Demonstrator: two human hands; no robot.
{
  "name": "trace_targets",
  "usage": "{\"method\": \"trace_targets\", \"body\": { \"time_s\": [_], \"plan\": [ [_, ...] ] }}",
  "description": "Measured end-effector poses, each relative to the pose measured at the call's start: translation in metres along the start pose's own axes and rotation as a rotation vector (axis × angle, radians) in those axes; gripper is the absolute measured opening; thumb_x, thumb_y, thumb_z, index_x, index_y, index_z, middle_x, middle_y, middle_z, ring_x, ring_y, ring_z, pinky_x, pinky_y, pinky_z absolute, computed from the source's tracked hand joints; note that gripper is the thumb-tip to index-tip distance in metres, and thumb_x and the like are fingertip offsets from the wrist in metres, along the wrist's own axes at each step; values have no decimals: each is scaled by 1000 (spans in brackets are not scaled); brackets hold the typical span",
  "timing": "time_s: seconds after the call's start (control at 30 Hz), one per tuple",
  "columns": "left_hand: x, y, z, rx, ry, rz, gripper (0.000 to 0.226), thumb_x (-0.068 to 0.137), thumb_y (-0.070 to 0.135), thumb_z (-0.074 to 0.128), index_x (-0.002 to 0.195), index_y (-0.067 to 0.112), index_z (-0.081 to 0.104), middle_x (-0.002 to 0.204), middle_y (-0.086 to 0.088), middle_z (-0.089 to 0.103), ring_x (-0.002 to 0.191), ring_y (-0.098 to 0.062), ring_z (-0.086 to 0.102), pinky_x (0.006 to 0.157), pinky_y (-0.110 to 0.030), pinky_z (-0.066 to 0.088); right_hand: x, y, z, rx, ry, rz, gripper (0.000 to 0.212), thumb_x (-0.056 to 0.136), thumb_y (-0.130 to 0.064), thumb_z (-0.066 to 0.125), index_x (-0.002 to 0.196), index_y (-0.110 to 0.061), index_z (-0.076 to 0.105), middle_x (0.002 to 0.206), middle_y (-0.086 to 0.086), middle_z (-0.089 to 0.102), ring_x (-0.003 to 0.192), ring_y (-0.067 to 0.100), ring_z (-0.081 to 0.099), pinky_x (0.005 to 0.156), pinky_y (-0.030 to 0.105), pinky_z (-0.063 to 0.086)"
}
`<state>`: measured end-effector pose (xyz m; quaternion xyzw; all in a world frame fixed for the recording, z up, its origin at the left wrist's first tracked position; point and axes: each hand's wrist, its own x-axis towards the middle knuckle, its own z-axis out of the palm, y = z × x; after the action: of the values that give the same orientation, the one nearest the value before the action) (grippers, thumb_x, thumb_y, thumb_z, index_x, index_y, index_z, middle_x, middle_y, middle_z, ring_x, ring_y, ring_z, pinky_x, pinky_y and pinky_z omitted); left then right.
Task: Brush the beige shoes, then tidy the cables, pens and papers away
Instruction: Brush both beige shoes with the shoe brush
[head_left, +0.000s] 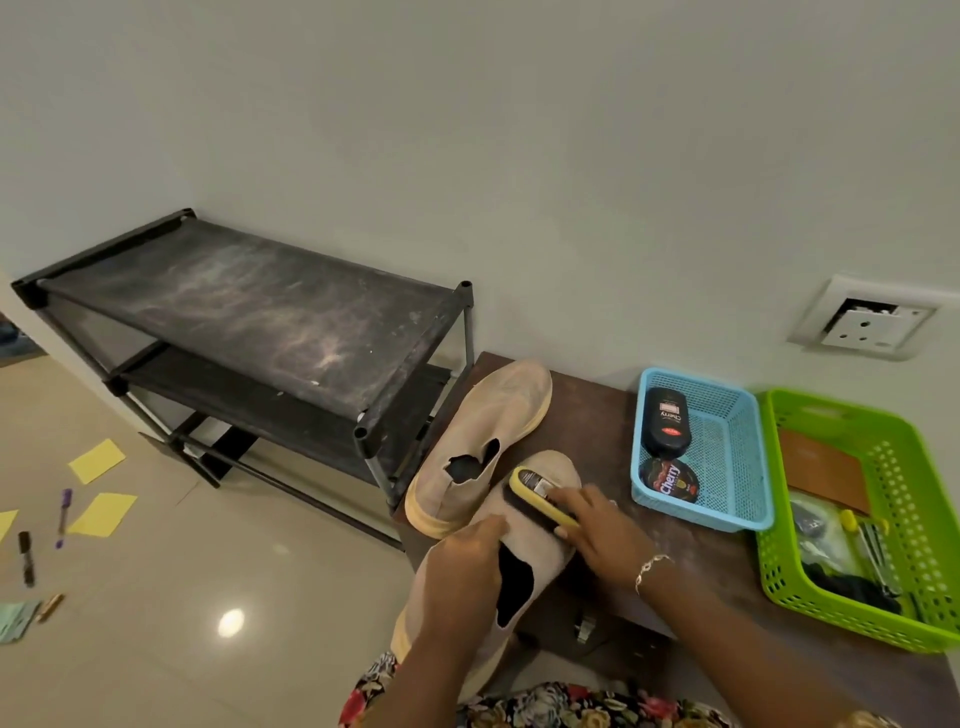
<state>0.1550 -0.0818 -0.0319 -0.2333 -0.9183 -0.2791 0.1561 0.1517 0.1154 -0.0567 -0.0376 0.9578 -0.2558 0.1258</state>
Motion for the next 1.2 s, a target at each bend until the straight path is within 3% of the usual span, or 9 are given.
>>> {"method": "trace_targets", "body": {
  "time_s": [0.17,0.33,0.5,0.6,0.67,0.83,1.03,1.13,1.2],
  "plan": [
    [1,-5,0,18,0,-47,27,67,15,44,73,20,70,54,7,64,42,-8,58,37,-18,40,23,-11,5,-109,77,237,47,96,-30,42,141,-31,27,123,12,39,110,30,47,93,37,42],
    [-6,-7,7,-6,-52,-79,21,56,11,62,73,23,62,52,8,60,42,-8,56,39,-18,39,-29,-31,9,387,-90,-105,39,88,-40,40,127,-35,36,124,-7,50,112,5,49,94,17,38],
    [-9,-7,5,5,-17,-82,28,66,18,40,71,22,67,53,9,63,43,-8,57,41,-17,36,13,-6,-5,-247,11,125,49,96,-33,39,143,-33,24,123,11,39,109,28,47,92,35,42],
    [-12,-7,4,-47,-32,-93,29,67,19,39,73,22,68,60,10,66,49,-8,60,45,-16,40,36,-10,-15,-313,92,303,48,97,-33,37,143,-30,25,122,16,38,110,34,48,91,40,43],
    [-14,-9,5,-54,-59,-101,26,68,19,41,73,23,66,59,10,65,48,-8,59,43,-17,40,31,-26,-10,-227,56,287,46,98,-32,36,142,-31,25,122,15,39,109,35,48,90,39,42],
    [-14,-13,8,-37,-112,-69,14,62,16,58,69,27,61,55,12,59,47,-5,55,46,-15,38,-9,-45,-6,306,-233,-102,35,91,-37,42,126,-35,39,122,0,50,108,15,52,93,32,44],
    [-14,-13,7,2,-117,-57,22,49,15,62,68,26,64,53,12,61,46,-5,57,42,-16,38,38,-13,-17,-386,-85,129,45,96,-31,40,140,-33,29,126,14,39,111,34,47,92,41,44],
    [-17,-13,5,36,-147,-48,19,57,22,48,65,29,63,52,13,59,46,-4,56,43,-15,35,53,-11,-31,-368,60,350,45,96,-31,39,140,-30,30,124,17,40,112,38,46,93,43,42],
    [-20,-16,8,53,-171,-43,21,59,26,40,64,29,60,52,13,58,46,-4,55,43,-16,35,43,-31,-22,-232,3,307,43,96,-31,39,138,-27,34,126,14,44,115,35,48,96,38,39]
  ]
}}
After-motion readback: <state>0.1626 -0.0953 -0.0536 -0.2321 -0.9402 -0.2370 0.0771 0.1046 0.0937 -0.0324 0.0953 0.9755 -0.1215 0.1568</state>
